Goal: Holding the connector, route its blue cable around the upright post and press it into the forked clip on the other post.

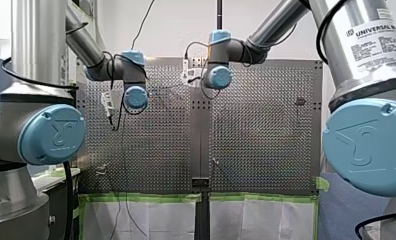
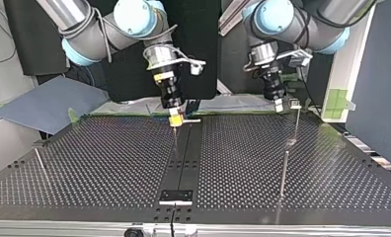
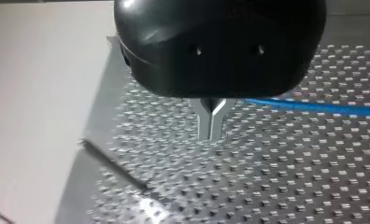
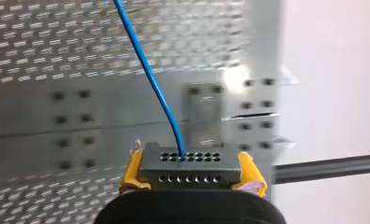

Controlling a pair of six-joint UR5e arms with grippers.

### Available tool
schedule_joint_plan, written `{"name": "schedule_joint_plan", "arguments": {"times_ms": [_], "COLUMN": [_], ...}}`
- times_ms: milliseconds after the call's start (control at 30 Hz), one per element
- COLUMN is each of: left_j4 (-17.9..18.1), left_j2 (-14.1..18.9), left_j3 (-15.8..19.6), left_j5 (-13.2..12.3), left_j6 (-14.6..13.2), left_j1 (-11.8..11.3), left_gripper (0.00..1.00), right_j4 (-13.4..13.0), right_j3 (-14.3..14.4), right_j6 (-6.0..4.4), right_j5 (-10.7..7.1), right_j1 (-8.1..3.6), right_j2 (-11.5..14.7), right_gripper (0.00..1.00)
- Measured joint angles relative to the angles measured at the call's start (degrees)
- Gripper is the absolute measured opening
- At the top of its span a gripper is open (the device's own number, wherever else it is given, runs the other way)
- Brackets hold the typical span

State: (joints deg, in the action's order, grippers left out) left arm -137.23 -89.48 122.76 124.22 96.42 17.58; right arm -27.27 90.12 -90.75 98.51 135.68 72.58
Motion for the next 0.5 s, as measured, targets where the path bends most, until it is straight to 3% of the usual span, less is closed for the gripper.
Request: {"name": "schedule_joint_plan", "arguments": {"times_ms": [167, 500], "left_j4": [-2.58, -7.68], "left_j2": [2.58, 7.35], "left_j3": [-1.56, -6.30], "left_j5": [0.05, -0.17], "left_j6": [1.47, 3.83], "left_j1": [-0.72, -2.34], "left_gripper": [0.00, 0.00], "right_j4": [2.67, 6.22], "right_j3": [-2.67, -5.00], "right_j6": [-0.50, -0.92], "right_j5": [-1.36, -4.80], "right_j1": [-0.32, -1.47], "right_j2": [2.32, 2.64], "right_gripper": [0.00, 0.00]}}
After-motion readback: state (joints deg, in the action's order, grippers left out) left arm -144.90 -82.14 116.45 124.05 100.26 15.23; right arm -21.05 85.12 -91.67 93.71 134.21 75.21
